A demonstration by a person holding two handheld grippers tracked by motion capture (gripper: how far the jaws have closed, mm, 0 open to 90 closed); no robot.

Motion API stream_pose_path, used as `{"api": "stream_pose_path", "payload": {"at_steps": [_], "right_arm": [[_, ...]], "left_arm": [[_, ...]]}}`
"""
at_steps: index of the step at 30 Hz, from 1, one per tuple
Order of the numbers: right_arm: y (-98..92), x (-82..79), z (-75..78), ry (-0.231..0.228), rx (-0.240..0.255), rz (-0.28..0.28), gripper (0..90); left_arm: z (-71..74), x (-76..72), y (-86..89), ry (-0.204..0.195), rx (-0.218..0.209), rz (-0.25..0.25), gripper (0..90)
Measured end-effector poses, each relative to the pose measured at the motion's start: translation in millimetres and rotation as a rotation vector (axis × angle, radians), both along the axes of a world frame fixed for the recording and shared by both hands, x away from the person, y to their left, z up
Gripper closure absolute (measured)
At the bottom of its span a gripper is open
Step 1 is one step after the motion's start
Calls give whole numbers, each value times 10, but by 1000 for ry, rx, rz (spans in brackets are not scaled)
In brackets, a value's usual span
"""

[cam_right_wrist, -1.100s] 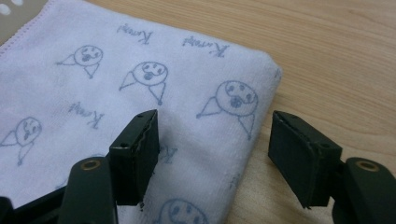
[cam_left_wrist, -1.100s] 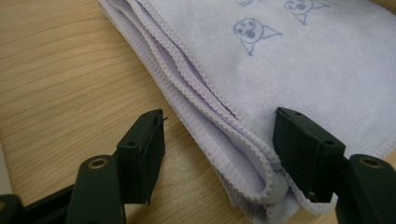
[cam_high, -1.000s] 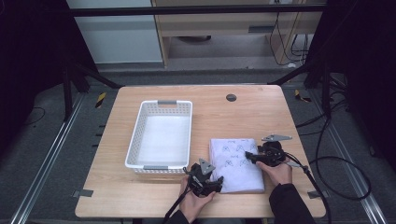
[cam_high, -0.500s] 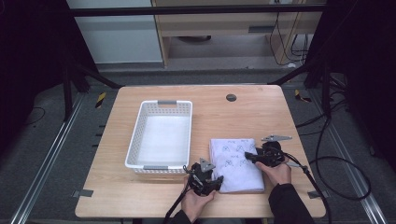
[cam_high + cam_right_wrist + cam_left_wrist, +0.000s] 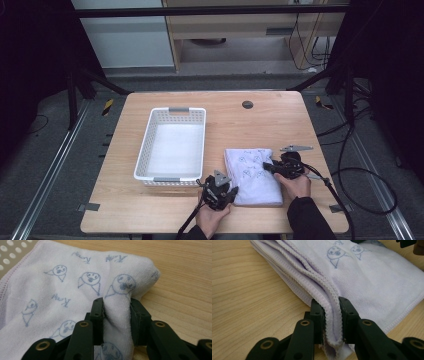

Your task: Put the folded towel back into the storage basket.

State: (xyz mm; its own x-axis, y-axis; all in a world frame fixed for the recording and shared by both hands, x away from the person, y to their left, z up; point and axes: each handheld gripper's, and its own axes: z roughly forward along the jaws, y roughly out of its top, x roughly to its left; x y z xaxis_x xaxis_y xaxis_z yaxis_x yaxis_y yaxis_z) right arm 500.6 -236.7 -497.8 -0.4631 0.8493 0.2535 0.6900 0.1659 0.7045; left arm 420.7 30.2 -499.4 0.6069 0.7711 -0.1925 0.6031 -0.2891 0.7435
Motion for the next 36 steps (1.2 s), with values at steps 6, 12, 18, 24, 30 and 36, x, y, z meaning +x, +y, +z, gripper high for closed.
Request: {"api": "stream_pose_path", "payload": {"at_steps": [6, 12, 18, 24, 30, 36], "right_arm": [[-6, -21, 36, -10, -2, -8, 715], [-12, -68, 146, -56, 2, 3, 721], [6, -112, 275, -100, 12, 4, 722], [10, -143, 378, -135, 23, -1, 722], [31, -170, 470, -167, 29, -3, 721], [42, -180, 558, -194, 36, -1, 721]], "left_arm": [[47, 11, 25, -23, 2, -1, 763], [180, 2, 43, -61, -5, -7, 767], [311, -19, 68, -109, 9, -27, 768], [426, -40, 89, -133, 14, -23, 767], [509, -59, 97, -159, 37, -27, 767], [597, -67, 115, -186, 44, -30, 767]]}}
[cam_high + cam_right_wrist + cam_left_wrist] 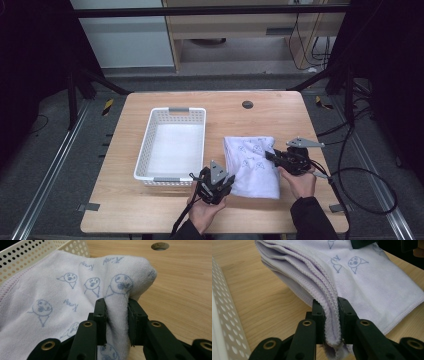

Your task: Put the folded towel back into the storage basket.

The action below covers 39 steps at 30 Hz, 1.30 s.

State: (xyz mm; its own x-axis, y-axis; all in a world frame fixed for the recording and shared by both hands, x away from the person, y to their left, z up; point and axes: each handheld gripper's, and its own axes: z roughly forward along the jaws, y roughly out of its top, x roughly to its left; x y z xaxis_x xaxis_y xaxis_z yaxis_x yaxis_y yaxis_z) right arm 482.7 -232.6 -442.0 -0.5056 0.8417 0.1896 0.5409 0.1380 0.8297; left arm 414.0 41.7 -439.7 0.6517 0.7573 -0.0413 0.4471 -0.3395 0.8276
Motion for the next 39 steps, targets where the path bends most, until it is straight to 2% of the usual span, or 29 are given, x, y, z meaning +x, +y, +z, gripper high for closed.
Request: {"api": "stream_pose_path", "payload": {"at_steps": [7, 11, 15, 23, 39], "right_arm": [[26, -7, 94, -32, 0, -2, 722], [15, -5, 125, -35, 11, -6, 722], [48, -14, 196, -57, -3, -7, 722], [91, 12, 342, -91, 5, -9, 722], [127, 35, 541, -129, 8, -15, 722]], "left_arm": [[81, 2, 23, -20, 3, 2, 767], [134, 16, 38, -26, 3, -4, 767], [185, 19, 52, -37, 2, -1, 767], [319, 40, 93, -58, -1, 1, 766], [499, 67, 134, -90, -5, 5, 766]]}}
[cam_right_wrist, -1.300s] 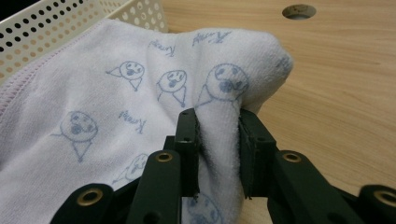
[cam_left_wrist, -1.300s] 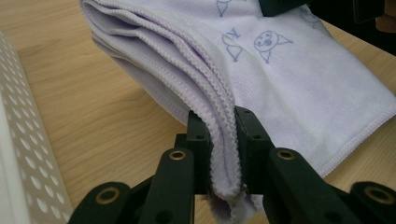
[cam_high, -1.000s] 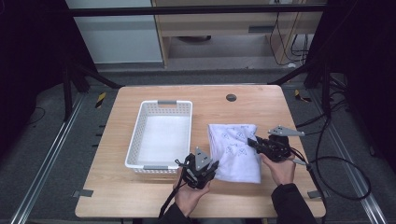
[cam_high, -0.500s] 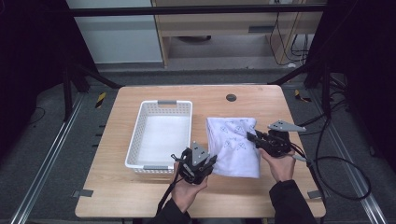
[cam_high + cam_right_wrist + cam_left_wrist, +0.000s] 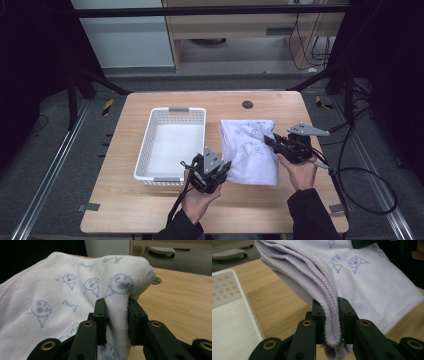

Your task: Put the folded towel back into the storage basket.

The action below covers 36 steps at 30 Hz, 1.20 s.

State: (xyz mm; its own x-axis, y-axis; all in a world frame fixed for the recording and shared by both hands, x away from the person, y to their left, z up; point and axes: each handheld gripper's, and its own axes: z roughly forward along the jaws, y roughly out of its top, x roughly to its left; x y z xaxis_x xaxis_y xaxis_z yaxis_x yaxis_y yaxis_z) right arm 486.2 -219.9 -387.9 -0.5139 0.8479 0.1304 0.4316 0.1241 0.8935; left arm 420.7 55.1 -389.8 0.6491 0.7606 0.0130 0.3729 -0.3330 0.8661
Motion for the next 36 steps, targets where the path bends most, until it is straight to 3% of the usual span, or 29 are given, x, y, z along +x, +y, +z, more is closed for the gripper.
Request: {"api": "stream_pose_path", "payload": {"at_steps": [14, 36], "right_arm": [[205, 56, 245, -41, 5, 14, 721], [654, 180, 428, -73, 10, 51, 721]], "left_arm": [[171, 44, 223, -25, -25, 14, 766], [338, 62, 680, -63, -48, 63, 767]]}}
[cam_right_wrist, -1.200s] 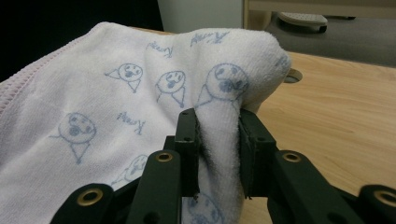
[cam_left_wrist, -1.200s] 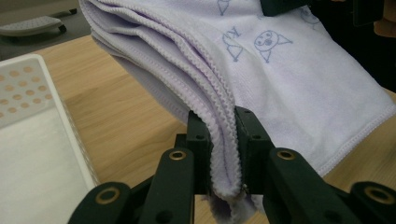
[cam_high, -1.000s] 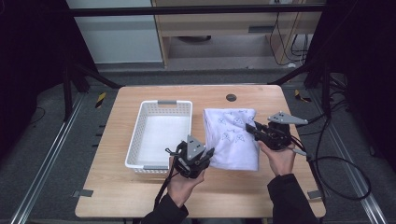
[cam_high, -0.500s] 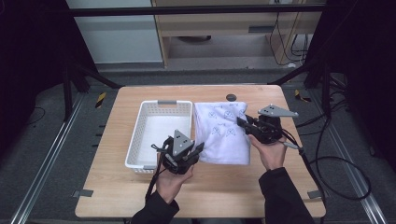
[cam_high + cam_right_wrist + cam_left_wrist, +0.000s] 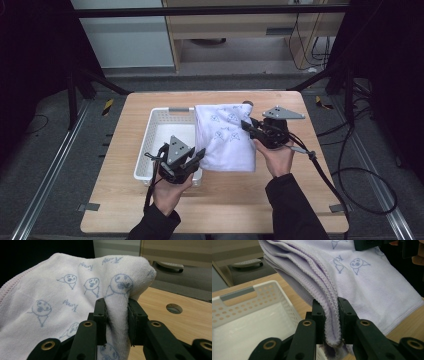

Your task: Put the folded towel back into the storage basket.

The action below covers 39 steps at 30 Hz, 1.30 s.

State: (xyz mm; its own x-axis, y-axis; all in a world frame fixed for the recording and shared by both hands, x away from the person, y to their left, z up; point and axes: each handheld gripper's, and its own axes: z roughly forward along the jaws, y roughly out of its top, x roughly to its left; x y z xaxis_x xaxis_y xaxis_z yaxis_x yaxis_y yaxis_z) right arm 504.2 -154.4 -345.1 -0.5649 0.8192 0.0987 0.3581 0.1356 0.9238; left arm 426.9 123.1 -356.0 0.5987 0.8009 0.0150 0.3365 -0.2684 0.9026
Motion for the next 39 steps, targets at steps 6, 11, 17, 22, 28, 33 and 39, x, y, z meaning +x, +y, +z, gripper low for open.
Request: {"api": "stream_pose_path", "payload": {"at_steps": [6, 11, 17, 22, 28, 33, 39], "right_arm": [[116, 22, 20, -6, 6, 4, 721], [210, 52, 26, -10, 13, 12, 721], [348, 93, 44, -17, 14, 20, 721], [465, 119, 42, -20, 15, 28, 721], [606, 146, 59, -28, 14, 44, 720], [741, 180, 67, -31, 13, 52, 720], [881, 230, 51, -32, 14, 60, 721]], "left_arm": [[24, 16, 116, 1, -3, 14, 767], [48, 18, 204, -5, -5, 26, 767], [58, 38, 325, -13, -3, 42, 767], [57, 39, 436, -13, -5, 56, 766], [69, 38, 586, -20, -4, 75, 766], [74, 43, 689, -22, -8, 92, 767], [71, 57, 811, -24, -16, 108, 767]]}}
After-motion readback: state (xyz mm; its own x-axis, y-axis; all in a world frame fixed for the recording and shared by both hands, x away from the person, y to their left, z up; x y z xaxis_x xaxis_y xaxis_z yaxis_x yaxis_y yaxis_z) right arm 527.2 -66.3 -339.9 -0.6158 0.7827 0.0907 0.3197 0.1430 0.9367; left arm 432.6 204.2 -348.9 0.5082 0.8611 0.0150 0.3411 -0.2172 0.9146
